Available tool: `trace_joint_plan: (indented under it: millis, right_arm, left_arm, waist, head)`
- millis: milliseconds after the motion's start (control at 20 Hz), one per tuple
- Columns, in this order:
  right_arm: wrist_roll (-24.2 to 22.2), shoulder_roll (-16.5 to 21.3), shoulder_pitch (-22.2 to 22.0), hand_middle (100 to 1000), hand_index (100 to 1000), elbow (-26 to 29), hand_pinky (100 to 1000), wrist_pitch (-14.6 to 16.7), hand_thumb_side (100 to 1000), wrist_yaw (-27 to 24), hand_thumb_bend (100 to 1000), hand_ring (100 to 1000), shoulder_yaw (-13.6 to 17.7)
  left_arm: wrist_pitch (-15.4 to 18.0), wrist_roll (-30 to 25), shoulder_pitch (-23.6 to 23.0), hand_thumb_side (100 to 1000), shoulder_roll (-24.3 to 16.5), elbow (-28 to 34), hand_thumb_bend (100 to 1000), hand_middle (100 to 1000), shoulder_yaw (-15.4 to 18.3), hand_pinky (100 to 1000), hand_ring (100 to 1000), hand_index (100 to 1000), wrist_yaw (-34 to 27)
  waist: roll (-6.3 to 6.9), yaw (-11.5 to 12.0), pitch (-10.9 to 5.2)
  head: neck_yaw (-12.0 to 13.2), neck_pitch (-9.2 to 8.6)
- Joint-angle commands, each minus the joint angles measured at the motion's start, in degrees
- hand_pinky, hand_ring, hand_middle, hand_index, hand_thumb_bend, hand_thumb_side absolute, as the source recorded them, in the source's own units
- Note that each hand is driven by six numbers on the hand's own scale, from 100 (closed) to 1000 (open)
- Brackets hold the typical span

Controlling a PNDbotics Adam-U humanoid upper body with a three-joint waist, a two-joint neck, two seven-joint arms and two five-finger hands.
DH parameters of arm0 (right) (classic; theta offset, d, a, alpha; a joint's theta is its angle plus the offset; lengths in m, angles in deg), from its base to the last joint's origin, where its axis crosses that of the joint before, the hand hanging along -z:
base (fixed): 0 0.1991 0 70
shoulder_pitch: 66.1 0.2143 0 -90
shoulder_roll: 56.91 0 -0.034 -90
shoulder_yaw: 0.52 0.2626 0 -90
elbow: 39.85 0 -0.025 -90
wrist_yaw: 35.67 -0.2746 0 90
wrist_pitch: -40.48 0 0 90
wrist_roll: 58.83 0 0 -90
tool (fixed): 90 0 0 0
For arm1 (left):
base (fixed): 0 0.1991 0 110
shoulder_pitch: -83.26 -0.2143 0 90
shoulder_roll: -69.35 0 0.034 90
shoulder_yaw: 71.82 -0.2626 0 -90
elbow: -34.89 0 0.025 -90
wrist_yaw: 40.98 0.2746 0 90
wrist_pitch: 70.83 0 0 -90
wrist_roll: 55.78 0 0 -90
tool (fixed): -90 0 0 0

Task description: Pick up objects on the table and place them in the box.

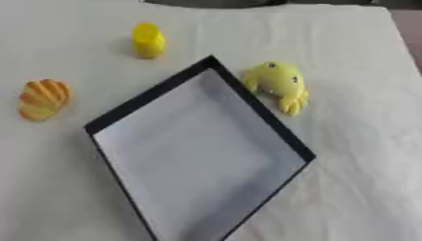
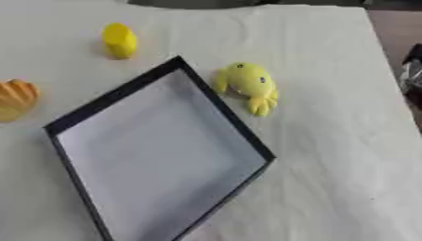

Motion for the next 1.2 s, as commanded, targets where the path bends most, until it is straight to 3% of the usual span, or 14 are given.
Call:
trace_joint_plan:
  millis: [50,350,600,850,1200]
  right_arm:
    - [-4.01,8.11,0.56,808,936,1.39,954,-1.57,198,3.68,100,1000,-0.91]
    - [-12.92,18.46,2.4,821,926,1.39,946,-4.88,235,6.13,100,1000,-3.25]
    - [-19.36,23.14,8.08,825,917,1.36,942,-8.9,291,7.35,100,998,-6.22]
    - [-24.79,21.93,15.19,814,921,-0.76,941,-11.43,274,6.43,100,1000,-10.36]
    - [-28.33,17.32,19.46,801,924,-1.52,929,-13.16,274,9.85,100,996,-14.85]
  left_arm:
    - [0.7,0.14,-0.66,777,-3.01,0.5,115,754,0.65,768,733,810,0.68]
    - [1.63,0.65,-2.62,775,-4.89,0.12,105,754,0.99,768,734,810,1.69]
    - [2.05,1.47,-3.95,773,-5.92,-0.14,100,756,1.41,769,734,818,1.97]
    - [2.54,2.16,-4.57,769,-6.66,-0.06,100,757,1.76,770,735,818,2.07]
    - [3.71,3.59,-5.66,761,-7.65,0.47,100,762,2.78,774,739,818,2.37]
  waist:
    - [-0.75,-0.27,-2.02]
    - [-1.12,-0.99,-2.54]
    - [-1.37,-1.58,-3.1]
    - [-1.33,-1.7,-3.53]
    - [-1.24,-1.74,-3.44]
  head:
    - [0.45,0.62]
    - [0.82,1.4]
    - [1.13,2.09]
    - [0.79,2.28]
    - [1.06,1.79]
